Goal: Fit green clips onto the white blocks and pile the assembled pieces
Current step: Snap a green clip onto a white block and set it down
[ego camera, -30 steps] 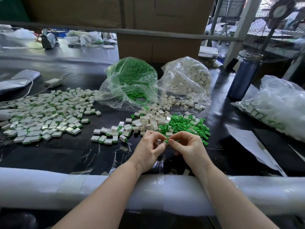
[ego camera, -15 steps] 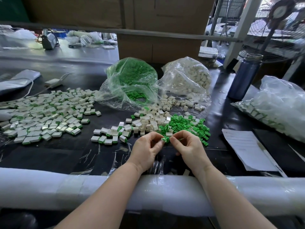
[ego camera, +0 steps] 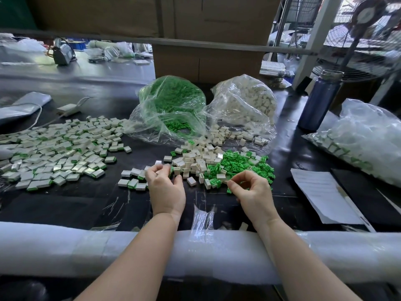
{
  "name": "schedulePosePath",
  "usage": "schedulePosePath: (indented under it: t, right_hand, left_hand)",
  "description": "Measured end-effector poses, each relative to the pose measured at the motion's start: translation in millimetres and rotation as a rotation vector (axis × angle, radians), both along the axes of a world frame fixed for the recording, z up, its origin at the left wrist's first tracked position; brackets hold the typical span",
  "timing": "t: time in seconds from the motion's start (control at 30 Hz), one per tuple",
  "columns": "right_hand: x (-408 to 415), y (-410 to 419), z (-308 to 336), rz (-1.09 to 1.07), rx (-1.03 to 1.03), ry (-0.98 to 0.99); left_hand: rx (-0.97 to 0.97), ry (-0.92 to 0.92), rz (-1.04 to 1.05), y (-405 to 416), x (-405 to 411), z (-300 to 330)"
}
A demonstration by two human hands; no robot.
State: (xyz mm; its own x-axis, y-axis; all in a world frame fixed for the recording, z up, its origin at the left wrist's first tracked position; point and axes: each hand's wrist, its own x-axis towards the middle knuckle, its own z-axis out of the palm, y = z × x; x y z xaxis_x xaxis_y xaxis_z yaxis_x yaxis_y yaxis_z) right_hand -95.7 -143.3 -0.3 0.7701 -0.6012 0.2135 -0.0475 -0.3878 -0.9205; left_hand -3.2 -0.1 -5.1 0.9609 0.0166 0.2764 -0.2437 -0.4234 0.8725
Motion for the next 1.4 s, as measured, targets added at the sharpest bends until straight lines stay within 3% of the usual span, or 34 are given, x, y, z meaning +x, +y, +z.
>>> schedulePosePath:
  t: [0.33,0.57,0.77,1.4]
  right_hand:
    - [1.0,-0.9,-2.5,-0.094,-0.192,0.052]
    - [3.1,4.0,-5.6,-0.006,-0.498,0.137]
    - [6.6,8.2,-8.5,0.048,-0.728,0.286]
    - [10.3,8.0,-13.0,-0.004,-0.808,0.374]
  left_hand:
    - [0.281,0.115,-0.021,-1.7,-2.5,-0.2]
    - [0.38,-0.112,-0.148,-4.2,-7.9,-2.5]
    - [0.47,-0.062,-0.258,-7.5,-7.4,-7.9]
    - [0.406,-0.053,-0.29,-8.4,-9.2,-4.8]
